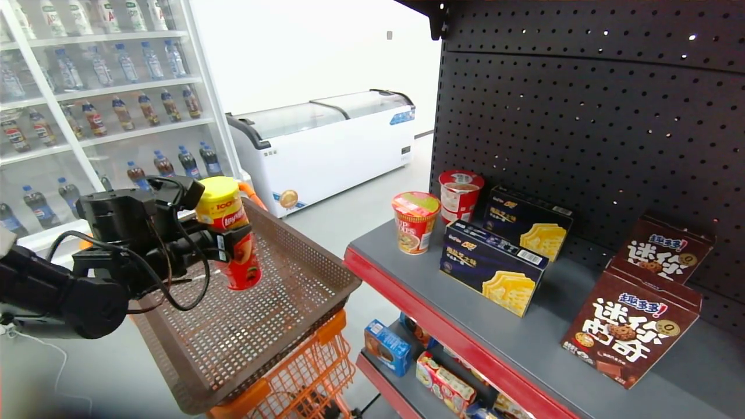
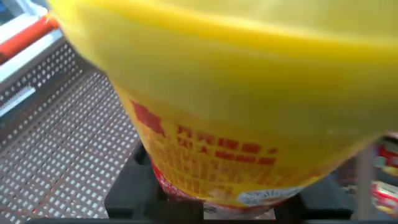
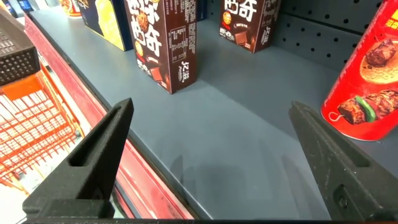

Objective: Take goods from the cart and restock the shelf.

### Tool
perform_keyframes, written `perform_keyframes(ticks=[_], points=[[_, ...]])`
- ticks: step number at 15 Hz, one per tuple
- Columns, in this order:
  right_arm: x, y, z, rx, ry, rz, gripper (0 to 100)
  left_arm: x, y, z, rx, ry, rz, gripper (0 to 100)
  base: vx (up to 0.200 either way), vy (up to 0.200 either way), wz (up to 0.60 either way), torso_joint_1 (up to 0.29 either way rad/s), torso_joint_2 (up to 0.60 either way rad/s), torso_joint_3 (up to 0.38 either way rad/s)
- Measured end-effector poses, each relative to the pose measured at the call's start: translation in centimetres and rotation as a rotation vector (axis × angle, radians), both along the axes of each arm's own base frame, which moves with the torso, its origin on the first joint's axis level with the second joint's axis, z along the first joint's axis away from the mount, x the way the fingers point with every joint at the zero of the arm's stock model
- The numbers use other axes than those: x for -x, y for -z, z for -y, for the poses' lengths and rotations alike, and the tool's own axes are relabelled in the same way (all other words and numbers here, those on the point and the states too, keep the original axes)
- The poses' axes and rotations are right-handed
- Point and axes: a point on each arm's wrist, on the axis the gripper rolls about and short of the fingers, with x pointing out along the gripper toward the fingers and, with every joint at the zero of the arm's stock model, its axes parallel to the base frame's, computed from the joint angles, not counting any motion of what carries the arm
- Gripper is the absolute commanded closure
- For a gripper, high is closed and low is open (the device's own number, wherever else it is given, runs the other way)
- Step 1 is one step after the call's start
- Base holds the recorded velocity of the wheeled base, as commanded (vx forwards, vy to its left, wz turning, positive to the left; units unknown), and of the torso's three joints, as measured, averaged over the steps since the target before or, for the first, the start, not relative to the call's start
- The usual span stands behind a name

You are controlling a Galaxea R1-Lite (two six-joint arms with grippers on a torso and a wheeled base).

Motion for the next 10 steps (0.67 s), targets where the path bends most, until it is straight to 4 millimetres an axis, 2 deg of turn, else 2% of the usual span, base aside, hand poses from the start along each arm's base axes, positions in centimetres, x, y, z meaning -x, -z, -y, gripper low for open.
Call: perform_keyframes(ticks=[2,4,7,10], points=[[0.0,0.0,0.0,0.000,0.000,0.000,0,2.4,-2.5,1.4,0.002,0.058,0.018,100,0.000,0.000,0.00,0.000,0.00,0.000],[0.0,0.0,0.0,0.000,0.000,0.000,0,5.4,-4.1,3.2,-0.008,0.104,0.028,100,0.000,0.000,0.00,0.000,0.00,0.000],[0.0,0.0,0.0,0.000,0.000,0.000,0,9.4,-5.1,4.9,-0.024,0.164,0.004,100,0.000,0.000,0.00,0.000,0.00,0.000],[0.0,0.0,0.0,0.000,0.000,0.000,0,11.9,-6.4,5.3,0.008,0.289,0.015,100,0.000,0.000,0.00,0.000,0.00,0.000]])
